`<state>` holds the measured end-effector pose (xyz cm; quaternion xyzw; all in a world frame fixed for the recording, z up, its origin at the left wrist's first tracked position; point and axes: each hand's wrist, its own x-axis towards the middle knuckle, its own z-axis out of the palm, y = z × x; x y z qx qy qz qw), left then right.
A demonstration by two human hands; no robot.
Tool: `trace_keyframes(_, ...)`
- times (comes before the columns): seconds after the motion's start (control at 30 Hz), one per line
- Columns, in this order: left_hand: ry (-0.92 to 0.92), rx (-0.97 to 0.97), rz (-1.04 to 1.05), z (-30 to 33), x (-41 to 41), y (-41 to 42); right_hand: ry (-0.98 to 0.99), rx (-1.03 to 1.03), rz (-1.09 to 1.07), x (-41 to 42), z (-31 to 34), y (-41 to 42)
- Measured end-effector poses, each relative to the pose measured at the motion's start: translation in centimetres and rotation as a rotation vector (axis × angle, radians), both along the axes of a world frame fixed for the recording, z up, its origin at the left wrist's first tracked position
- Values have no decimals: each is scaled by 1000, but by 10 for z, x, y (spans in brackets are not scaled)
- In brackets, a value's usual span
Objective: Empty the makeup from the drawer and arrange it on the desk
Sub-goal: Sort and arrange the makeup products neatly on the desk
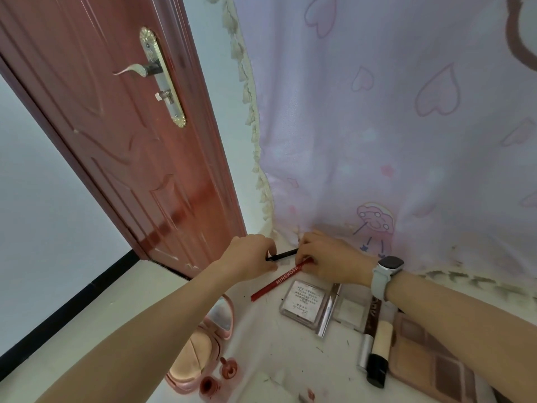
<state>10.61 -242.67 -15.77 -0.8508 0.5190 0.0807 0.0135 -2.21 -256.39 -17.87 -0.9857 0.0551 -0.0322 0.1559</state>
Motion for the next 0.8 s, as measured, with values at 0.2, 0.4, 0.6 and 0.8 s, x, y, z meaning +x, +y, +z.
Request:
trace_keyframes(0.2, -39, 14, 16, -2, -1, -4, -19, 44, -42, -9, 3, -8)
trace_keyframes(0.4, 77, -18, 40, 15, -3, 4, -65, 176, -152, -27, 19, -12)
trace_keyframes(0.6, 241, -451, 68, 59, -31, 24, -157, 353, -246, -51, 48, 2)
trace_keyframes(0.8, -17, -495, -153, 78, -93, 56, -257, 476, -181, -75, 89, 42)
